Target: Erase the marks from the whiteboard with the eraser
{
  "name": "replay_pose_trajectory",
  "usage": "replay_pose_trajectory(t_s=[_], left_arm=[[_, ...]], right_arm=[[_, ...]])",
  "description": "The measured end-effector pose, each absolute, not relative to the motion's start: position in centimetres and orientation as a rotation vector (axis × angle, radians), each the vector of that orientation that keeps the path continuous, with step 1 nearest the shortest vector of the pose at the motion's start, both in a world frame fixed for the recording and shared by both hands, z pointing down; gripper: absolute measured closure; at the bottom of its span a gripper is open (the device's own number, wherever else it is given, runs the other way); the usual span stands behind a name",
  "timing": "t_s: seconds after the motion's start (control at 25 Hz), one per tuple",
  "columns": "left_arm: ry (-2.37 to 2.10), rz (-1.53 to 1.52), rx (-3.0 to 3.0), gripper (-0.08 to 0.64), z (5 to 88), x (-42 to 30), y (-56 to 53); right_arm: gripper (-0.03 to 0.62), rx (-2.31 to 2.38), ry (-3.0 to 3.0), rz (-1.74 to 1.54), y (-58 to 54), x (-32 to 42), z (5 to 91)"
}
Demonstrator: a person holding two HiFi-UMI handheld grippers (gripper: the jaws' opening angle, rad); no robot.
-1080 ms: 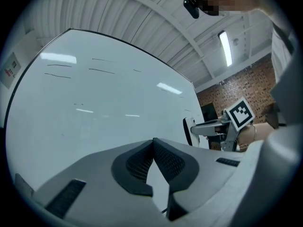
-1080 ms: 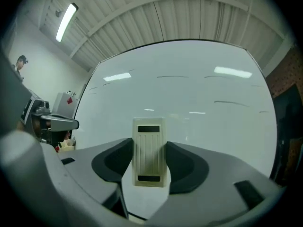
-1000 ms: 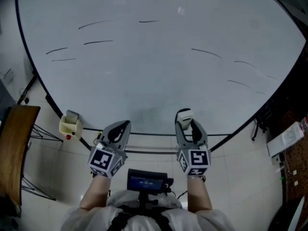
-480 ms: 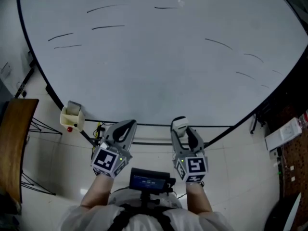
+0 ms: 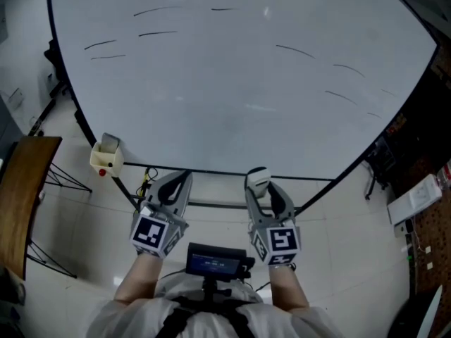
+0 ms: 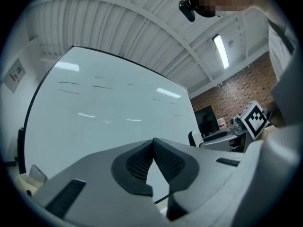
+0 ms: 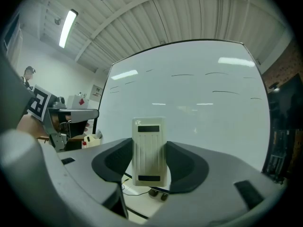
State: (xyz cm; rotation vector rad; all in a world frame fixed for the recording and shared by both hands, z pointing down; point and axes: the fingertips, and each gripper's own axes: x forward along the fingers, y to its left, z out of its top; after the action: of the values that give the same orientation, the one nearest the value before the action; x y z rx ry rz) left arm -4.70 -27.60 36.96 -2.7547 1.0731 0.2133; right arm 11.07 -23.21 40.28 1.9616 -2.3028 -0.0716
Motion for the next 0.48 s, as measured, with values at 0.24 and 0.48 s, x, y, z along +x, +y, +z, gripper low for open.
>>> replay_pose_trajectory(t_s=[0.24,0.48], left_arm=[[1.107,0.177,-2.801,0.558,36.7,-2.9,-21.3],[1.124,0.165,-2.752,0.558,37.7,-1.3,-14.3]], right_arm=[[0.365,1.93,-2.342,-0.017,-17.4,12.4,40.2],[0.365,1.851,-2.421,-0.022,-10.7,13.4,41.4]])
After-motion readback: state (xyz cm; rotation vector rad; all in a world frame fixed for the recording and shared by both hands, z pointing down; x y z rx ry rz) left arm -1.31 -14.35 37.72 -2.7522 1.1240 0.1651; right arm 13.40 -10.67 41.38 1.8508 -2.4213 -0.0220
